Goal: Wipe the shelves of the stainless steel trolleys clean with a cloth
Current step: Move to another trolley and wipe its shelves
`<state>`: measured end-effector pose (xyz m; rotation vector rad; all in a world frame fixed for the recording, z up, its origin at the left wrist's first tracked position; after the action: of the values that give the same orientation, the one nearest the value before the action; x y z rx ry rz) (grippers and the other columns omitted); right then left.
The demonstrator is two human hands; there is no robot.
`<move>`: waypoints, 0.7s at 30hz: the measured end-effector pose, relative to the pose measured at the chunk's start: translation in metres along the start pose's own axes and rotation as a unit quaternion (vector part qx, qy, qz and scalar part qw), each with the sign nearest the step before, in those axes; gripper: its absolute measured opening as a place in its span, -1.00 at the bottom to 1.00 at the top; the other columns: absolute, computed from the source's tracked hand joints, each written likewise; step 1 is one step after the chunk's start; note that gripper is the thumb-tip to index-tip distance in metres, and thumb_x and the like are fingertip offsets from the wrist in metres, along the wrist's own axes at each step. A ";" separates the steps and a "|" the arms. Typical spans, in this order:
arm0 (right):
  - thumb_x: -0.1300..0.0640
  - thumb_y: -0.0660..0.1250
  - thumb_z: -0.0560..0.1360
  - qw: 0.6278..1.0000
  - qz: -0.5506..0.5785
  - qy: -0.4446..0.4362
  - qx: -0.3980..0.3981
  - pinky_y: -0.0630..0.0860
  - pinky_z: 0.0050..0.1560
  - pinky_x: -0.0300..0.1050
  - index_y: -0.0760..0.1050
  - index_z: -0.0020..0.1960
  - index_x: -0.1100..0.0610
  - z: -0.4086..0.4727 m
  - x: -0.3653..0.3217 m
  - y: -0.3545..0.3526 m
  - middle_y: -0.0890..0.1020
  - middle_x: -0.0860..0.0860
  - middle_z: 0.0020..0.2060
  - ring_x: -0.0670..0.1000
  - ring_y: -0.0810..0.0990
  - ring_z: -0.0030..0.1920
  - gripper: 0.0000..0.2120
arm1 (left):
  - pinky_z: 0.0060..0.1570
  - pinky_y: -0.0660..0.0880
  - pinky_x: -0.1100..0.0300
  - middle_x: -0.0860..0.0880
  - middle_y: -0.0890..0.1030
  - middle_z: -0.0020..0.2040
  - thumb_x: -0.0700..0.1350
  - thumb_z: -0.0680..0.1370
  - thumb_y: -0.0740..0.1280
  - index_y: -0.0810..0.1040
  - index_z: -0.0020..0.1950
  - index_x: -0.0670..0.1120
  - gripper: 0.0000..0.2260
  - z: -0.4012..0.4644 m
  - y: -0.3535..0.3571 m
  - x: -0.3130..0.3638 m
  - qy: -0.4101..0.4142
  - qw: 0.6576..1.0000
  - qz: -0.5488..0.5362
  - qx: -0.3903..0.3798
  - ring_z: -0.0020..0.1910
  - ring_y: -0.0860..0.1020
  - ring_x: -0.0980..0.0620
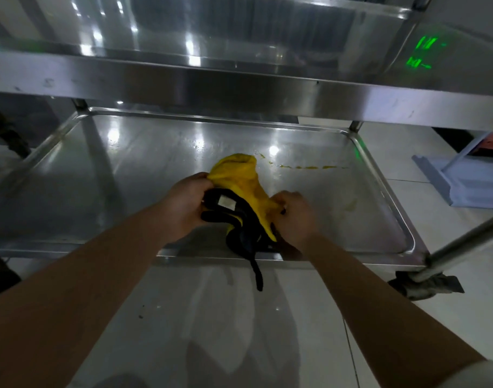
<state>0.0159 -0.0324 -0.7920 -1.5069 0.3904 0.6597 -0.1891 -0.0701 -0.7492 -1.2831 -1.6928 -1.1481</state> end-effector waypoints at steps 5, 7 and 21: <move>0.20 0.27 0.45 0.987 0.097 0.011 0.128 0.34 -0.40 -0.37 0.44 -0.06 0.00 0.018 -0.001 -0.053 0.48 -0.10 -0.34 -0.16 0.46 -0.35 -0.87 | -0.40 0.59 0.09 -0.17 0.67 -0.24 -0.27 0.58 0.19 0.56 -0.06 -0.23 -0.84 0.005 0.001 -0.012 -0.054 0.997 -0.052 0.034 -0.32 0.67 -0.07; 0.20 0.25 0.46 0.989 0.059 -0.009 0.136 0.37 -0.31 -0.27 0.46 -0.01 0.01 0.025 0.001 -0.070 0.49 -0.09 -0.33 -0.09 0.49 -0.30 -0.85 | -0.29 0.61 0.07 -0.21 0.65 -0.11 -0.29 0.55 0.24 0.57 -0.03 -0.19 -0.88 0.007 0.015 -0.021 -0.063 0.998 0.017 0.015 -0.23 0.66 -0.06; -0.51 -0.34 0.36 0.933 -0.292 -0.163 -0.130 -0.21 0.36 0.45 -0.36 0.31 -0.51 -0.007 0.030 0.037 -0.16 -0.19 0.54 0.11 -0.26 0.53 -0.46 | 0.43 -0.16 -0.24 -0.13 0.04 0.58 0.29 0.55 -0.09 0.03 0.56 0.06 -0.38 0.037 -0.026 -0.080 0.116 0.637 0.749 0.141 0.55 -0.02 -0.15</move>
<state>0.0169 -0.0367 -0.8397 -1.6190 -0.4085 0.4766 -0.1953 -0.0652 -0.8404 -1.5689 -0.1482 0.0409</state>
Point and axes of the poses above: each hand's wrist, its own z-axis towards the middle knuckle, its own y-axis out of the palm, x = y × z, the point moved 2 cm from there along z, towards the middle knuckle
